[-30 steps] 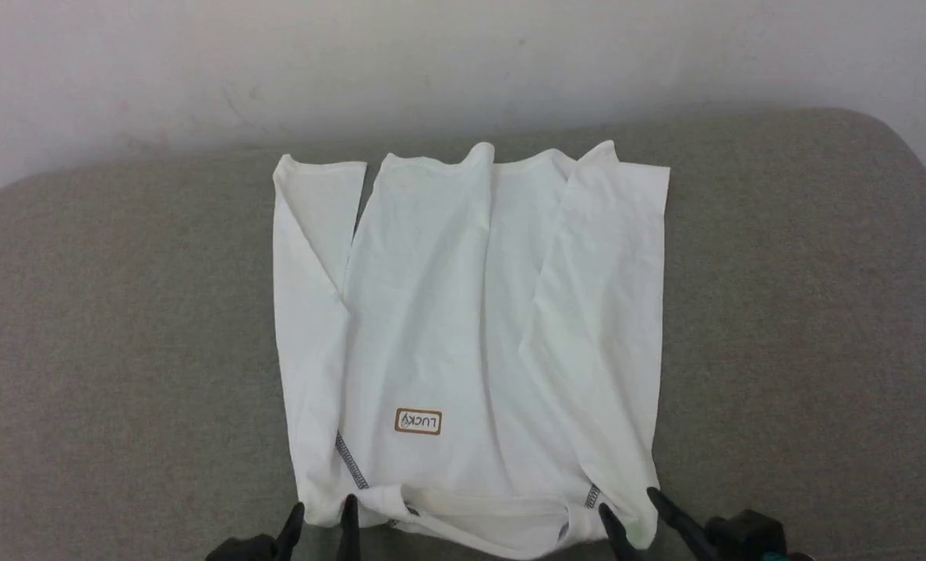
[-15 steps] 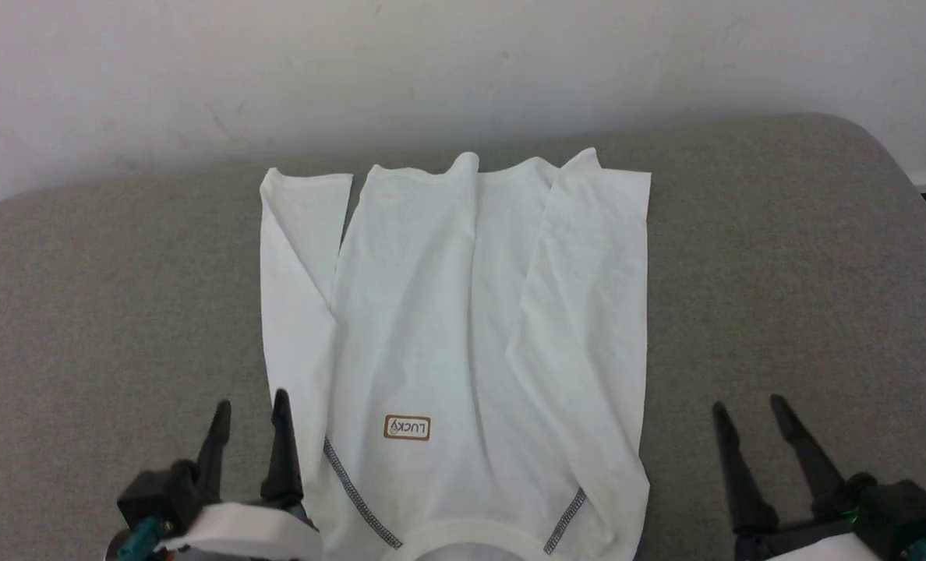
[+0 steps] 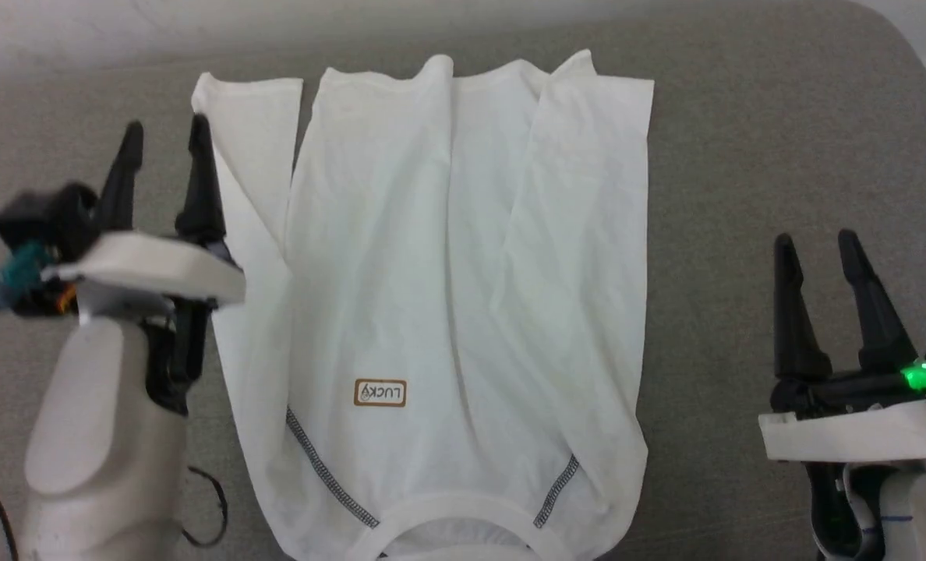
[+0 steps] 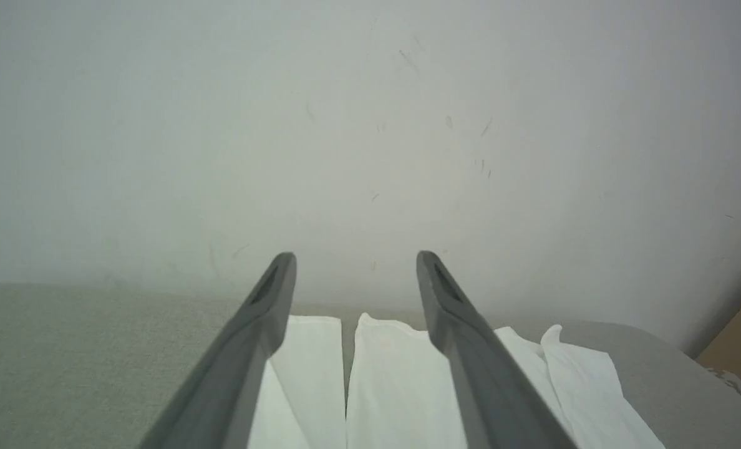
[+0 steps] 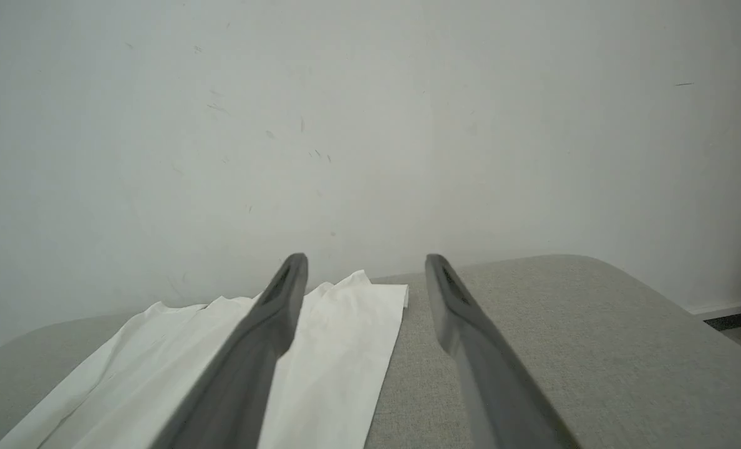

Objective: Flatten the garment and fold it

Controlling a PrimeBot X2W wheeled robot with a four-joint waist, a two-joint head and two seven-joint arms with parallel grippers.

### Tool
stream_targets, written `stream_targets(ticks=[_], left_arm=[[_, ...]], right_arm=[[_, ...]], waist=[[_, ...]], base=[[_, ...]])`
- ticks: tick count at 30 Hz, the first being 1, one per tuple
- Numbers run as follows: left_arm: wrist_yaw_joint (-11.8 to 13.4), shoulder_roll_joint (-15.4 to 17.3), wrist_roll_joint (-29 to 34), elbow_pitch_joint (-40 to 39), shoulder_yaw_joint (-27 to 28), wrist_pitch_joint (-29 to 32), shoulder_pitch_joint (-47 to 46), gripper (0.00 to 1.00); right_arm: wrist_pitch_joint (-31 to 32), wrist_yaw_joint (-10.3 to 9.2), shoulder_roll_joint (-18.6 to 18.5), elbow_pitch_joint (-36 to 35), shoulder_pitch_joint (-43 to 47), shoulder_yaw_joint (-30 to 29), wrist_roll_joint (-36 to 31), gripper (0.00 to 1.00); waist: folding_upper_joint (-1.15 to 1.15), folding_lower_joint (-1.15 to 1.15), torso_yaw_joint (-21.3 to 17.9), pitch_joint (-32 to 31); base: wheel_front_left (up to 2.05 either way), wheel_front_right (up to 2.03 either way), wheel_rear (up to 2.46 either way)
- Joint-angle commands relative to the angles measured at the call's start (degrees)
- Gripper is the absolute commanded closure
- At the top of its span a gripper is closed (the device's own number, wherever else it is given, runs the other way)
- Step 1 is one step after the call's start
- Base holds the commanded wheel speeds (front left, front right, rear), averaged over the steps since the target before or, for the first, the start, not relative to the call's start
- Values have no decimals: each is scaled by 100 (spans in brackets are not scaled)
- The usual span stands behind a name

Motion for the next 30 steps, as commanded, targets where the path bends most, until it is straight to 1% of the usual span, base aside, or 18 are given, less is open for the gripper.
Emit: stream_targets(ticks=[1, 7, 10, 15, 17, 20, 26, 29, 30], left_arm=[[-81, 93, 18, 115, -37, 137, -328, 0], [-425, 640, 45, 987, -256, 1230, -1958, 0], [-520, 909, 6, 1463, -323, 1903, -2678, 0], [-587, 1369, 32, 2093, -464, 3101, -3585, 0], [-614, 1534, 27, 2300, -519, 3559, -3843, 0], [-628, 1772, 56, 2542, -580, 4093, -4121, 0], [-466, 2212, 276, 2814, -745, 4981, -4337, 0], [-463, 2352, 308, 2894, -850, 5571, -4313, 0], [-424, 2384, 297, 2890, -845, 5708, -4307, 0]], right_arm=[[-37, -11, 16, 31, -170, 4, 48, 0], [-4, -11, 16, 257, -705, 172, 152, 0], [-16, -11, 17, 296, -901, 276, 142, 0], [-65, -11, 17, 306, -1118, 459, 247, 0], [-83, -11, 17, 302, -1158, 529, 299, 0], [-104, -11, 17, 287, -1191, 628, 380, 0], [-125, -11, 17, 280, -1204, 761, 497, 0], [-129, -11, 17, 301, -1208, 778, 512, 0], [-130, -11, 17, 296, -1217, 782, 521, 0]], waist=[[0, -2, -214, 721], [0, -2, -447, 1403], [0, -2, -608, 1684], [0, -2, -917, 2053], [0, -2, -1029, 2185], [0, -2, -1184, 2371], [0, -2, -1416, 2634], [0, -2, -1469, 2698], [0, -2, -1485, 2719]], base=[[0, 0, 0], [0, 0, 0], [0, 0, 0], [0, 0, 0], [0, 0, 0], [0, 0, 0], [0, 0, 0], [0, 0, 0], [0, 0, 0]])
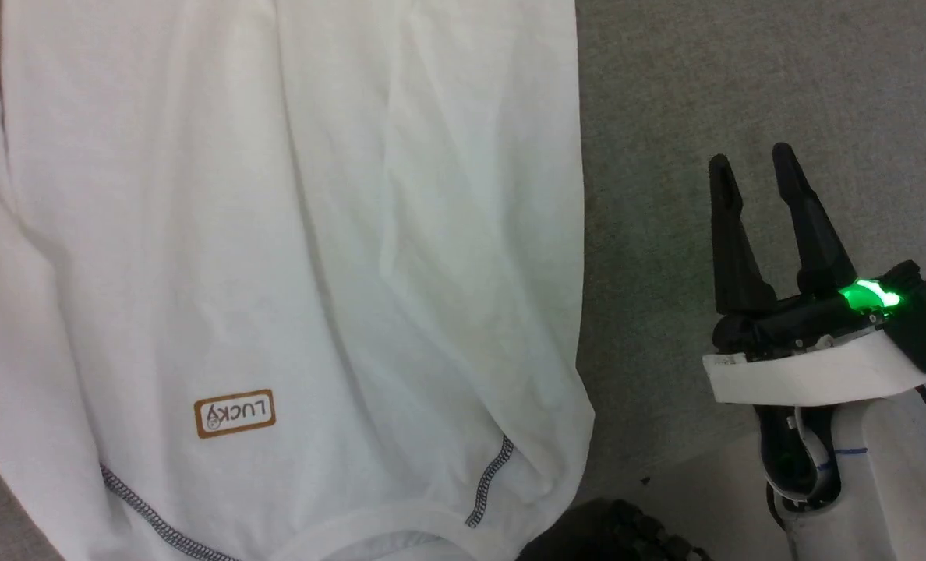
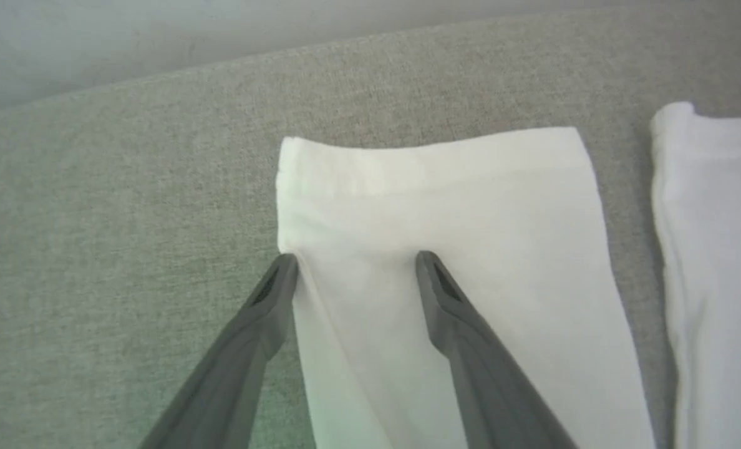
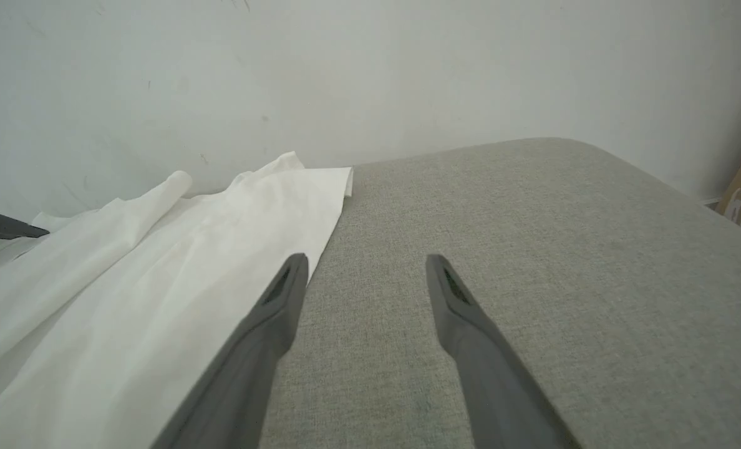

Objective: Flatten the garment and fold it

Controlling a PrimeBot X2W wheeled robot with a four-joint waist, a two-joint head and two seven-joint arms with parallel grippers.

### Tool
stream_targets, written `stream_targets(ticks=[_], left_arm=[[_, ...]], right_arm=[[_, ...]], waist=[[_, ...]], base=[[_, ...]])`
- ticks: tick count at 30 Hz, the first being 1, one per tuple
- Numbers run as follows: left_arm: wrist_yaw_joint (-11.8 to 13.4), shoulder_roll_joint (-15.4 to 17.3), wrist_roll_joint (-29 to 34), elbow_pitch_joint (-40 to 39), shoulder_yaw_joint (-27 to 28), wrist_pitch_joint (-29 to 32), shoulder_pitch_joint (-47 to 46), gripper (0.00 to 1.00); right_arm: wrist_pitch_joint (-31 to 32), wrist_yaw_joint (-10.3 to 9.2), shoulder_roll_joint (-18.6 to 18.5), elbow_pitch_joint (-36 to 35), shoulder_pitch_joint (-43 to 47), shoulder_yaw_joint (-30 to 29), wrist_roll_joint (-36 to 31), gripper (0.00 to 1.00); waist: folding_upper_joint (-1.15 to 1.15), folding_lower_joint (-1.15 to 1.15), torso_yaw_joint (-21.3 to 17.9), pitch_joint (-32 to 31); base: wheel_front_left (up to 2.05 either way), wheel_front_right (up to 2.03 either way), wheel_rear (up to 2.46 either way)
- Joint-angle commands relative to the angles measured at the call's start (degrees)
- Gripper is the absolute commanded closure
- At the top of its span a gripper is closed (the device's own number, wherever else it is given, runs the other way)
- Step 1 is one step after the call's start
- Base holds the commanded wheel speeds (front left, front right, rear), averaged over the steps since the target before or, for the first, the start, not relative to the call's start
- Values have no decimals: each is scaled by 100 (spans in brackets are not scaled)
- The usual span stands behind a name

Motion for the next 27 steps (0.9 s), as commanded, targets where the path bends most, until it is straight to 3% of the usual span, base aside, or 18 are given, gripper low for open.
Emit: stream_targets(ticks=[1, 2, 3, 5, 9, 13, 22, 27], left_arm=[[56, -5, 19, 184, -86, 350, 242, 0], [60, 16, 17, 187, -123, 565, 274, 5], [45, 51, 51, 175, -199, 790, 320, 40], [66, 80, 34, 120, -257, 1194, 401, 100], [138, 63, -16, -179, -294, 1440, 617, 100], [240, 26, -24, -526, -265, 1094, 839, 100], [479, -224, 276, -994, -318, -832, 1005, 100], [480, -632, 263, -1171, -427, -1728, 1152, 100]], right_arm=[[-28, -11, 17, -7, -87, 19, 42, 0], [-28, -11, 17, -14, -83, 22, 53, 0], [-28, -11, 17, -24, -81, 21, 57, 0], [-29, -11, 17, -46, -79, 9, 57, 0], [-29, -11, 17, -77, -88, -17, 59, 0], [-30, -11, 17, -41, -52, -97, 15, 0], [-26, -11, 17, 158, 213, -400, -226, 0], [99, -11, 17, 166, 513, -689, -370, 0]], waist=[[0, 2, -212, 215], [0, 2, -217, 220], [0, 2, -219, 224], [0, 2, -220, 237], [0, 2, -200, 214], [0, 2, -99, 38], [0, 2, 383, -1006], [0, 2, 713, -1724]], base=[[0, 0, 0], [0, 0, 0], [0, 0, 0], [0, 0, 0], [0, 0, 0], [0, 0, 0], [0, 0, 0], [0, 0, 0]])
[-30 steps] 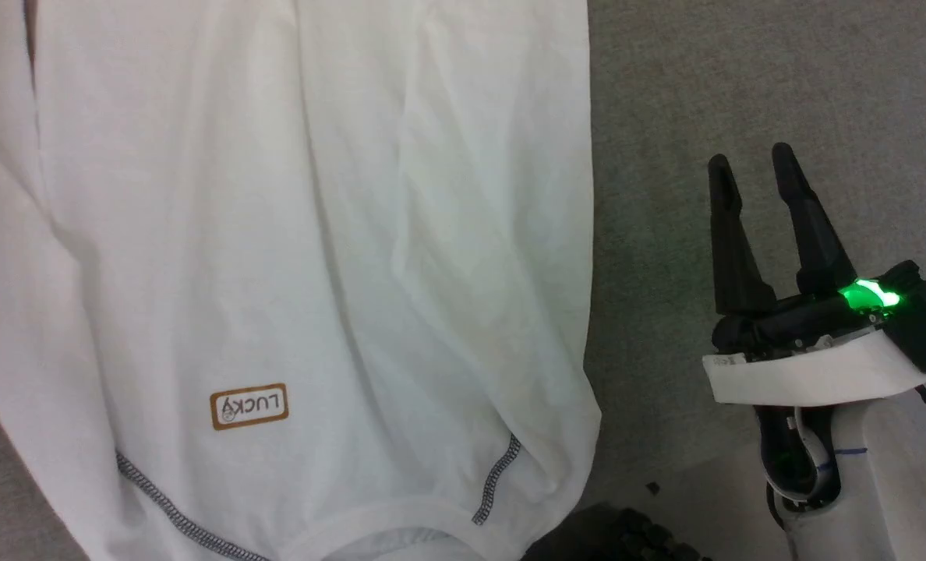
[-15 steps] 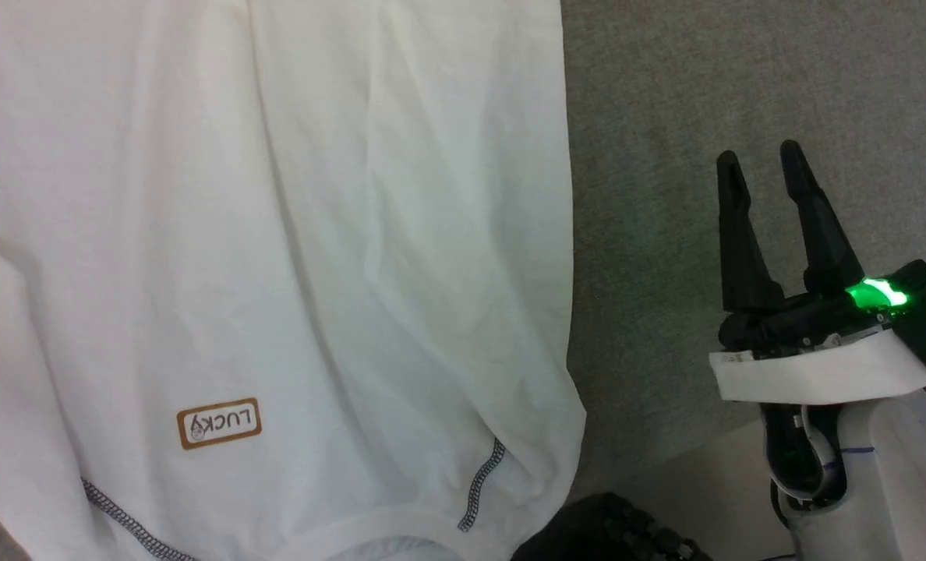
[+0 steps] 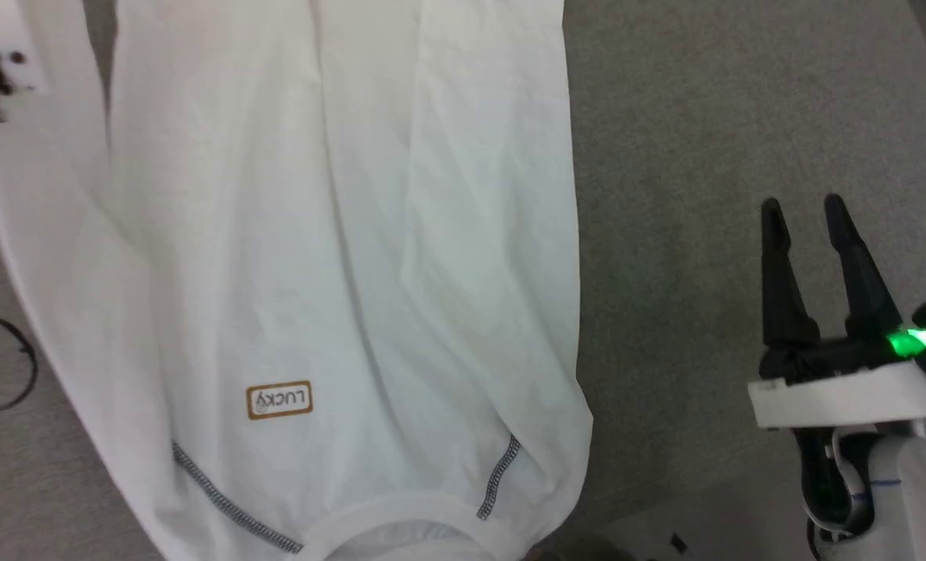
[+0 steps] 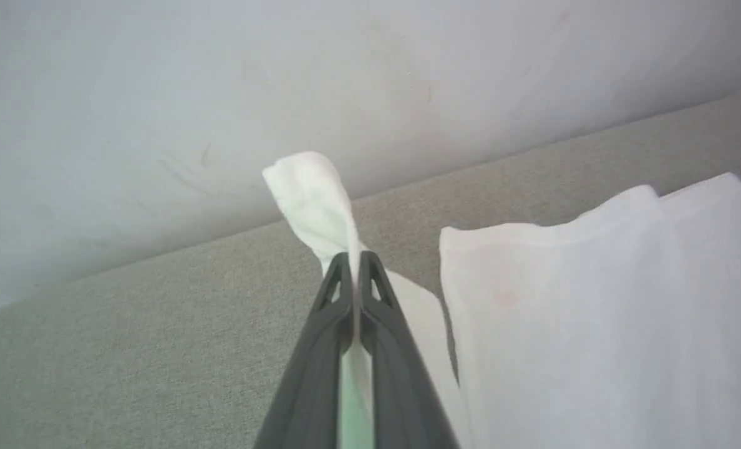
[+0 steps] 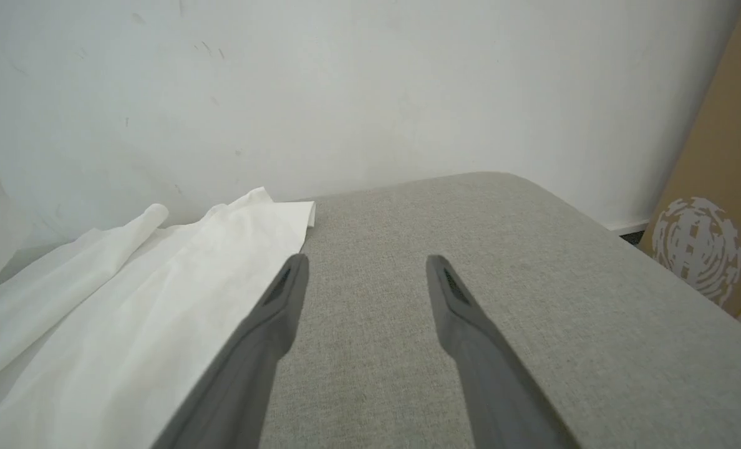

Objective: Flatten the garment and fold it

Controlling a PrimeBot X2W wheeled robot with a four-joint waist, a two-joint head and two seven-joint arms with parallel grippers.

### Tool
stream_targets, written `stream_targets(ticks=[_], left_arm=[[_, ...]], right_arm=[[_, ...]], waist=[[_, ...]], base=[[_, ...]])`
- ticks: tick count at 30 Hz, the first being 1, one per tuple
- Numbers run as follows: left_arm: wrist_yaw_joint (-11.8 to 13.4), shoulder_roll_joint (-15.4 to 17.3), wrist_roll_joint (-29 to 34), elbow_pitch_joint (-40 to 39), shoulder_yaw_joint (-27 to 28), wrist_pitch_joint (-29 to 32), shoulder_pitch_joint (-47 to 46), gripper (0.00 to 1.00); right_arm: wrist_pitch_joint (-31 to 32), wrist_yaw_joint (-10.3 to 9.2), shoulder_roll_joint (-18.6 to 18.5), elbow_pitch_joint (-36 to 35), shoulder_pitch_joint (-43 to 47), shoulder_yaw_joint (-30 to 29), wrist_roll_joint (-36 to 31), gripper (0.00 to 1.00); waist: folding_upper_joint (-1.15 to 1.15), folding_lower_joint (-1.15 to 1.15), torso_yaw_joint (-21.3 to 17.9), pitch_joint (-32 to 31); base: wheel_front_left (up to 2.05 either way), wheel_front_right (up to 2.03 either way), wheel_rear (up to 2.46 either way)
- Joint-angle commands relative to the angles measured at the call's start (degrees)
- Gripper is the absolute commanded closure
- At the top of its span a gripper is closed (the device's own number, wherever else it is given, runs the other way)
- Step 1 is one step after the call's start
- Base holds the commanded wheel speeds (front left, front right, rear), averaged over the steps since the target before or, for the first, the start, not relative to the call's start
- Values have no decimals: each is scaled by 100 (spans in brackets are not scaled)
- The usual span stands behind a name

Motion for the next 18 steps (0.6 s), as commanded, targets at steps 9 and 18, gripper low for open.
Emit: stream_targets(ticks=[9, 18], left_arm=[[-14, -1023, -406, -1003, -351, -837, 1463, 100], [5, -1799, -492, -2332, -1265, -1183, 3390, 100]], right_arm=[[336, -11, 15, -165, 684, -473, -102, 0], [584, -11, 15, -384, 1110, -685, -104, 0]], waist=[[0, 0, 888, -1669], [0, 0, 1000, -2033]], base=[[0, 0, 0], [0, 0, 0]])
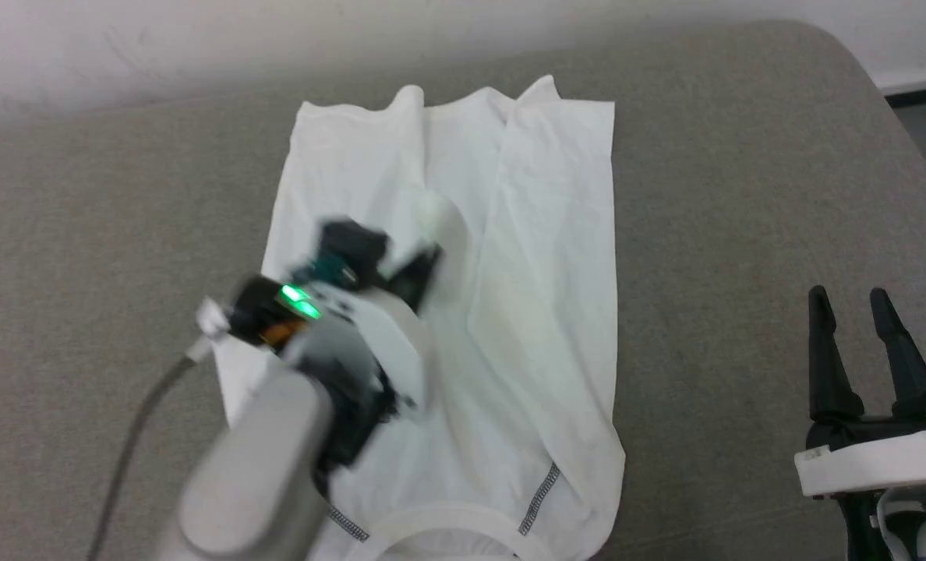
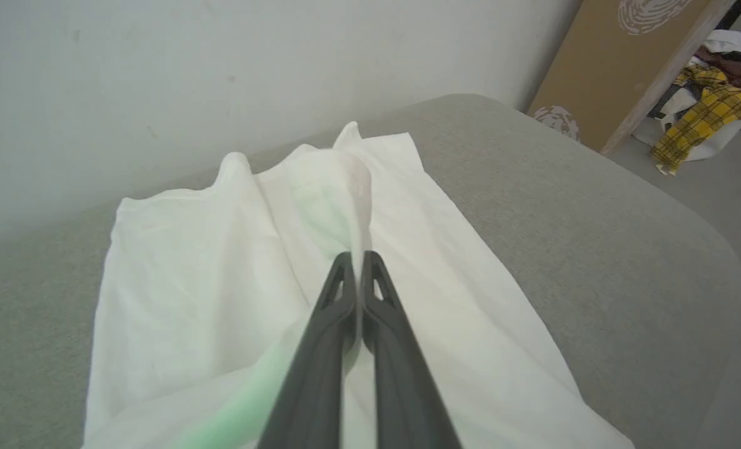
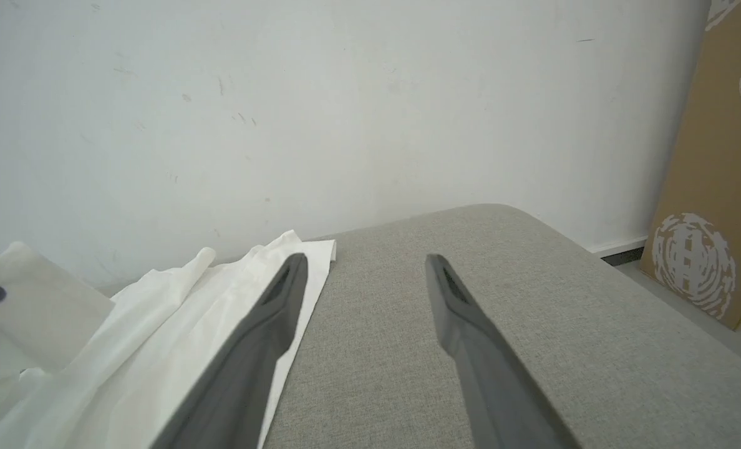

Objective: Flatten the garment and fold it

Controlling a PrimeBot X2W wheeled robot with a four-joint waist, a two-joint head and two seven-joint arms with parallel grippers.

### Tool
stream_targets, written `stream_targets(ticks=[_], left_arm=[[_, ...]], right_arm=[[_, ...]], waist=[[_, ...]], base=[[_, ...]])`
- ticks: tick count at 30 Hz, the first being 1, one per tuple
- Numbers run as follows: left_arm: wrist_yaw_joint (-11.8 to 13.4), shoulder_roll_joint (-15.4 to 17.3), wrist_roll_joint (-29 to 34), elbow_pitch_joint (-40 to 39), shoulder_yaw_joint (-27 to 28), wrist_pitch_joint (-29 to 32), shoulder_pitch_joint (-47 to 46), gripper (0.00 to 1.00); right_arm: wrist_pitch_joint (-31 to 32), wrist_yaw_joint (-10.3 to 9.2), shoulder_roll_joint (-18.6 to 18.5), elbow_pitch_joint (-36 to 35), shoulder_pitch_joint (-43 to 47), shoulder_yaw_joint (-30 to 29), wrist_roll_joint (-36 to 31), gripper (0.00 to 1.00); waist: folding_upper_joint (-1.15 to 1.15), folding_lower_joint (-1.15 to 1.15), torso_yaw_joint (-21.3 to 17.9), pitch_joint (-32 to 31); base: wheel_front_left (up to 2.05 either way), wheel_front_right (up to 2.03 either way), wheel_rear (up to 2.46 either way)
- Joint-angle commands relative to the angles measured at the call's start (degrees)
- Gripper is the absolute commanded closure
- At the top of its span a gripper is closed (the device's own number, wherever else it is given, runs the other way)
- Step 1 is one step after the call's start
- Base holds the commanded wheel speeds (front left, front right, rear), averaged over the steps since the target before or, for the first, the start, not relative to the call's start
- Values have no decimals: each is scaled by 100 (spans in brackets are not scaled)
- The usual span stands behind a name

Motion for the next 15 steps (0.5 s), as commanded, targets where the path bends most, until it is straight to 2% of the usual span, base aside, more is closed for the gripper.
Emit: stream_targets(ticks=[1, 4, 8, 15], left_arm=[[-32, -107, -6, -73, -145, -59, 212, 100], [-62, -399, -29, -84, -534, -162, 682, 100], [-132, -734, 20, 281, -1015, -364, 1036, 100], [-180, -1038, -26, 1306, -1588, -661, 1205, 100]], right_arm=[[14, -11, 15, -43, 53, -19, -13, 0], [66, -11, 15, -78, 96, -53, -14, 0], [120, -11, 15, -121, 126, -105, -10, 0], [207, -11, 15, -155, 91, -35, -16, 0]], waist=[[0, 2, 222, -251], [0, 2, 209, -280], [0, 2, 214, -255], [0, 2, 76, -144]], base=[[0, 0, 0], [0, 0, 0], [0, 0, 0], [0, 0, 0]])
